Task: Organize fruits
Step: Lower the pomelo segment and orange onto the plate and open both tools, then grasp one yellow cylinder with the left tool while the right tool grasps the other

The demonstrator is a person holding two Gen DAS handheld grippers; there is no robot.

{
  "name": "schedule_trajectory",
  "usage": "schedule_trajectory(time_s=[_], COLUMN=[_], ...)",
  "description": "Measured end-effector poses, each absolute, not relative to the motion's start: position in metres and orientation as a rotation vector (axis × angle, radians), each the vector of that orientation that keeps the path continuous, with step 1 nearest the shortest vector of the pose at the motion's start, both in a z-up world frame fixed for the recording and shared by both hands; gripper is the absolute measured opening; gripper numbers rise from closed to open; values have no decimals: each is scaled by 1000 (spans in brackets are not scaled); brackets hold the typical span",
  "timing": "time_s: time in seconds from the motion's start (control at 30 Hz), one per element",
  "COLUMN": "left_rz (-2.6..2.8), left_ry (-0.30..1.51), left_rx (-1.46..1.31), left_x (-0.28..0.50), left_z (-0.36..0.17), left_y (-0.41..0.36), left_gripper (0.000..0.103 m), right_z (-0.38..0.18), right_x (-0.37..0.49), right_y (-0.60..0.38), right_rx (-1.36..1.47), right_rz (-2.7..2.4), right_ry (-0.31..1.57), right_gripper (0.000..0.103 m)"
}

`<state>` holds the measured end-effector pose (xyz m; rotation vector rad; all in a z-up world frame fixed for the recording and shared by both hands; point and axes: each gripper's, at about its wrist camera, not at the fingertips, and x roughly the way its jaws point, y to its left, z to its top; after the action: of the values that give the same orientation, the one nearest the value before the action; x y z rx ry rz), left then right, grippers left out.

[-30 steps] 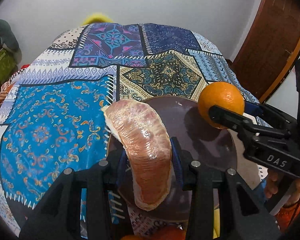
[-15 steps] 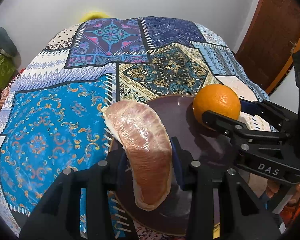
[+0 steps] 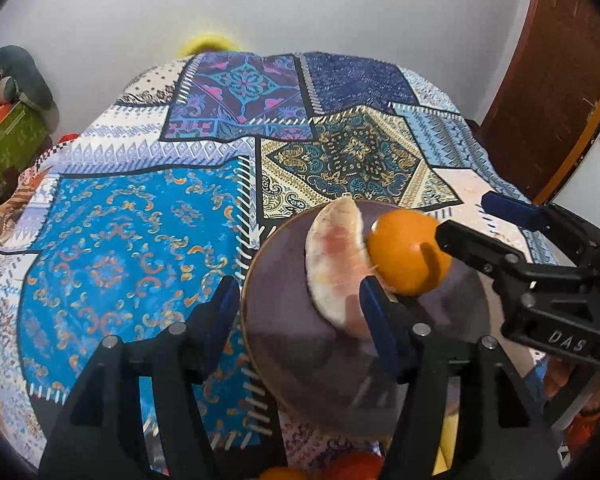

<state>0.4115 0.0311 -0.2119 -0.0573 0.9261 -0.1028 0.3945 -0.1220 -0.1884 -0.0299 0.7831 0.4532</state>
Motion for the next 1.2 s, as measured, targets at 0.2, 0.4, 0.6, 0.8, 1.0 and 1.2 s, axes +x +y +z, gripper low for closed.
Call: schedule_trajectory(time_s=[0.2, 0.4, 0.6, 0.8, 1.0, 1.2], left_rz=[-102, -108, -111, -127, -139, -176], left_ry=[871, 832, 818, 824, 836, 876], left_rx=[-48, -43, -60, -85, -54, -41], left_x=[380, 341, 302, 270, 249, 242], left_z=[-182, -157, -143, -136, -143, -159], left_y=[32, 33, 30, 27, 16, 8], left_gripper=[62, 62, 62, 62, 62, 62], right_z=[-164, -144, -130, -126, -141, -172], right_x=[369, 333, 298, 264, 243, 239], right_y=[-131, -139, -147, -150, -146, -138], right_rx=[-34, -37, -37, -29, -36, -34], right_rz=[433, 417, 406, 416, 430, 453], right_ry=[733, 686, 660, 651, 686, 772], right_gripper=[73, 73, 77, 78, 78, 78])
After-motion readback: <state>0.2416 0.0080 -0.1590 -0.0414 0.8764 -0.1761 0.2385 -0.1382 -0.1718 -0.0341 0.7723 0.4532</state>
